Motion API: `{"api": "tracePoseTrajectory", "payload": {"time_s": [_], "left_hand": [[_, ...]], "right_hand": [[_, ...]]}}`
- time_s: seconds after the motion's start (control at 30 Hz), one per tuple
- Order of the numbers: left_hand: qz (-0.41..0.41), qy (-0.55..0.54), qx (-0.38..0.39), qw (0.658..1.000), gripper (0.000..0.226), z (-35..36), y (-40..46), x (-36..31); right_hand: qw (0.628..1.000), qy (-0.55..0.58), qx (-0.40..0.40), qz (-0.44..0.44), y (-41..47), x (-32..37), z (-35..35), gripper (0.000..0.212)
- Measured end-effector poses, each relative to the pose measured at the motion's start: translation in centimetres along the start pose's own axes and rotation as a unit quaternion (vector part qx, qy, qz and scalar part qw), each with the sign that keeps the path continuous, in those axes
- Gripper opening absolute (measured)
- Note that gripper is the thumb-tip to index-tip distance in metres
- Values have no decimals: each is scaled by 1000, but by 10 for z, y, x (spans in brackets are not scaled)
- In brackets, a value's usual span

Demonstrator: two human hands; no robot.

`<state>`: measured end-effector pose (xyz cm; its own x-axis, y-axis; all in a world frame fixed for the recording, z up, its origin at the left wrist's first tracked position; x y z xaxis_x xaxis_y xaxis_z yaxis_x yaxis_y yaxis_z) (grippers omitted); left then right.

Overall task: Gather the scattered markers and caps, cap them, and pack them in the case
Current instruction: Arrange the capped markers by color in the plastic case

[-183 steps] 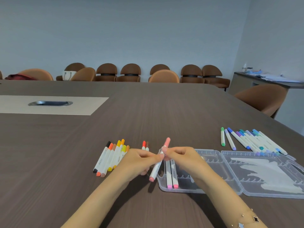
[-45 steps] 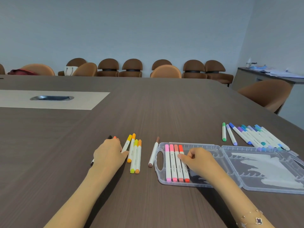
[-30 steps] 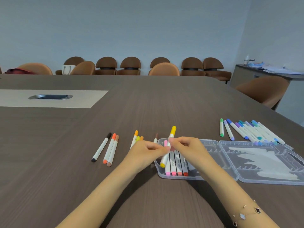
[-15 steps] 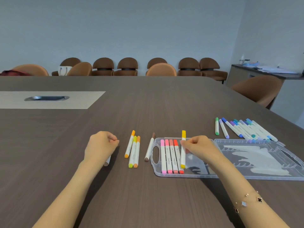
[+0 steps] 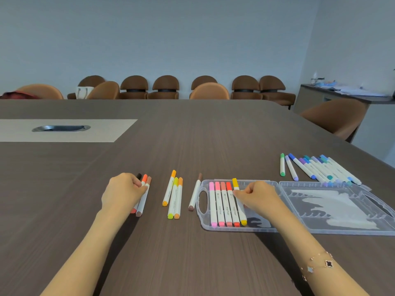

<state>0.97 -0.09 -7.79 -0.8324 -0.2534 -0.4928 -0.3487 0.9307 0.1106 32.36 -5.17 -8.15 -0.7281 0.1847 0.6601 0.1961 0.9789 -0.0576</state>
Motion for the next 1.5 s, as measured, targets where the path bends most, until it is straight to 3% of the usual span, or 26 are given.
{"api": "tracePoseTrajectory", "payload": {"time_s": [0.9, 1.03, 1.27, 1.5], "left_hand": [[11, 37, -18, 999, 16, 2, -5, -5], [59, -6, -30, 998, 10, 5, -10, -13], [109, -64, 36, 991, 13, 26, -28, -47], [103, -1, 18, 995, 16, 28, -35, -57]], "right_hand": [[996, -64, 47, -40, 5, -6, 6, 36], [994, -79, 44, -63, 4, -4, 8, 34], [991, -74, 80, -81, 6, -5, 5, 35], [994, -31, 73, -78, 5, -5, 1, 38]]}}
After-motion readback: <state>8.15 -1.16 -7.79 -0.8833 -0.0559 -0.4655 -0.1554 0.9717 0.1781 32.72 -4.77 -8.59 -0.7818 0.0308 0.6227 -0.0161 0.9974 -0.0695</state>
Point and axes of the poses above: each hand's wrist, its own y-axis towards the middle knuckle, its own z-axis out of the palm, x = y × z, the point moved 4 cm from there along y, towards the middle knuckle, and after that the axes turned 3 degrees about -z, right-handed, at the moved point
